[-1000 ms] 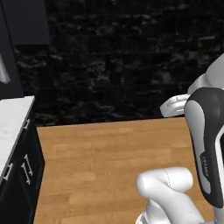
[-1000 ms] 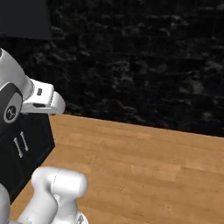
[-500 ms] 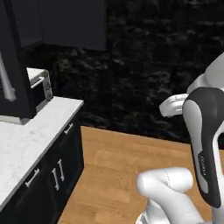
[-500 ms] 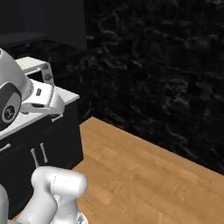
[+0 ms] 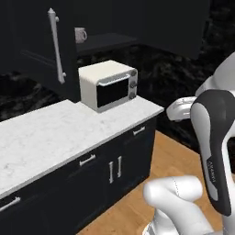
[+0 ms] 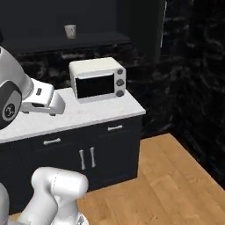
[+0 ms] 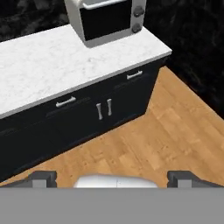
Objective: Gather all objects into one cabinet and sort the glasses and bowls to opposite sides.
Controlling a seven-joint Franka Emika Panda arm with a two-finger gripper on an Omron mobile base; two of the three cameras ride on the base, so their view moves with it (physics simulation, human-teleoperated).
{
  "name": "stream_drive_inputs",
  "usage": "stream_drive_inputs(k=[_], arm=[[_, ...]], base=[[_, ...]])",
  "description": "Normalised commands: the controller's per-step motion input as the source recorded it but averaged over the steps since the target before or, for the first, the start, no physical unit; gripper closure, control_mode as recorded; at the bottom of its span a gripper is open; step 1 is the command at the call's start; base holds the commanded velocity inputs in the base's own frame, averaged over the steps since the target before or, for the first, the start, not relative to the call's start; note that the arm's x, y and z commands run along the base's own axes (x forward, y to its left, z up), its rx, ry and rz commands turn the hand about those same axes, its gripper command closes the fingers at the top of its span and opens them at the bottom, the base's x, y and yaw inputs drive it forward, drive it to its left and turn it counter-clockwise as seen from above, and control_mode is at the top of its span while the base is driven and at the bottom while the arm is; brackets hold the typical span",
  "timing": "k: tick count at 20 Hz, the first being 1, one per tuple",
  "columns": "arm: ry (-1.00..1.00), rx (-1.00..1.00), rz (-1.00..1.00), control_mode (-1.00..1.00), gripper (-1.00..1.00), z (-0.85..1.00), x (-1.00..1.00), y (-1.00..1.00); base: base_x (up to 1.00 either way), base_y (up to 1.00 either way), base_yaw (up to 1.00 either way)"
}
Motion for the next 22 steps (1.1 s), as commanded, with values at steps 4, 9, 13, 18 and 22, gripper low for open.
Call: stream_drive_inputs(k=[4,9,13,18,22], arm=[[0.0,0.0,0.0,1.0,-1.0,0.0,0.0,0.0],[0.0,0.0,0.0,1.0,-1.0,0.0,0.0,0.0],[0.0,0.0,0.0,1.0,-1.0,0.0,0.0,0.0],[0.0,0.0,0.0,1.0,-1.0,0.0,0.0,0.0],[0.0,0.0,0.0,1.0,-1.0,0.0,0.0,0.0]], base=[[0.02,0.0,1.0],[-0.04,-0.57,0.56],[-0.13,-0.98,-0.06],[0.01,-0.34,-0.02],[0.71,0.0,0.01]])
